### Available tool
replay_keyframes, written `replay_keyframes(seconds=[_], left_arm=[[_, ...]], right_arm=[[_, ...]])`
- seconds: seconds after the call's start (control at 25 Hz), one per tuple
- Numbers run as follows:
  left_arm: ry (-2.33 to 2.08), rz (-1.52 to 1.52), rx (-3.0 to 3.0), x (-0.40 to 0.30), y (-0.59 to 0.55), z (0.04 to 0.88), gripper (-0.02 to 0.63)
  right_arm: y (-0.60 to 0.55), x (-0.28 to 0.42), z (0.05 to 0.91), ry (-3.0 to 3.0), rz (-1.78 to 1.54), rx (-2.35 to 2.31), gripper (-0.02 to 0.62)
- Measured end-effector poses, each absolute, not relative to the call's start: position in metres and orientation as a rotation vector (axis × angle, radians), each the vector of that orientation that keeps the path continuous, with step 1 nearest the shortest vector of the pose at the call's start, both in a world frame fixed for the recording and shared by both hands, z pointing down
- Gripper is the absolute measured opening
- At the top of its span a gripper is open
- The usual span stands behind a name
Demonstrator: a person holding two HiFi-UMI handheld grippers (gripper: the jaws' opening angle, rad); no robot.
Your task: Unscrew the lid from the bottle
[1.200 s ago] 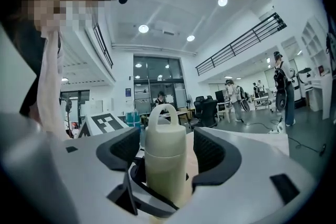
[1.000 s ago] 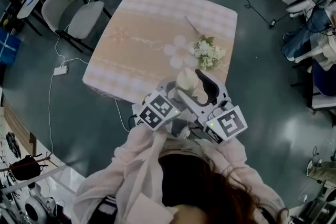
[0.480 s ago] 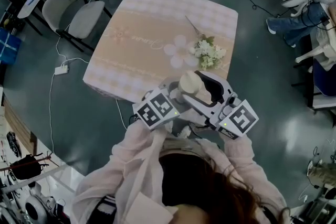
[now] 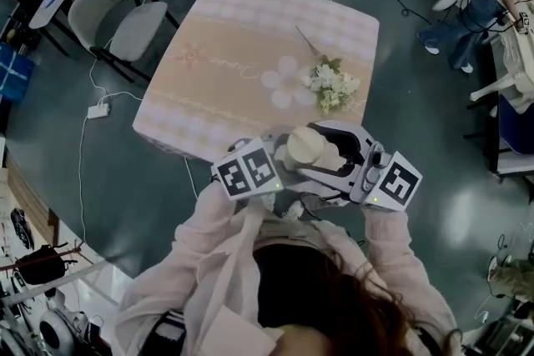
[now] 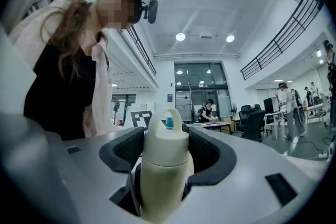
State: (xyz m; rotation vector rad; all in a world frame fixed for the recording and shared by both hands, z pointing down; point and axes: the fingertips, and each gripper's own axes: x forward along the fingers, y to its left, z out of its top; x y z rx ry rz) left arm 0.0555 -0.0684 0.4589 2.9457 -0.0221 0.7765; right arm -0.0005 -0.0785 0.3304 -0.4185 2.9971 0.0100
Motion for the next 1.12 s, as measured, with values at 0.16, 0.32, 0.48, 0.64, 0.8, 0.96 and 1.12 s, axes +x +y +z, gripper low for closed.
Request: replay_keyframes(seconds=[0.16,0.32,0.48,0.64,0.8,0.96,1.12], left_arm=[[0.076,0.770,2.960,0.055,-0.056,0.457,0.316],[0.090,0.769,2.954,0.057,-0.056,0.457,0.316],[-0.018,0.747,2.916,0.057,-0.068,0.460,0.316],[-0.130,0.722,2.886,0.053,-0.079,0.462,0.316],[-0.247,0.759,2.857,0.050,-0.089,0.470,0.316],[-0.285,0.839,2.849,0.048,-0.092,0.481,0.316],[-0.288,0.840,2.837,0.048,-0.090,0.483,0.316]], right_arm=[[-0.068,-0.004,0.329,3.010,0.012,-0.308,0.282],[-0.070,-0.002,0.330,3.005,-0.002,-0.279,0.282],[-0.080,0.000,0.333,3.003,0.035,-0.429,0.286],[-0.088,-0.003,0.339,3.014,0.020,-0.592,0.348],[-0.091,-0.002,0.348,2.984,-0.088,-0.724,0.351],[-0.099,-0.004,0.357,2.956,-0.140,-0.920,0.318],[-0.101,-0.005,0.360,2.949,-0.144,-0.993,0.296]])
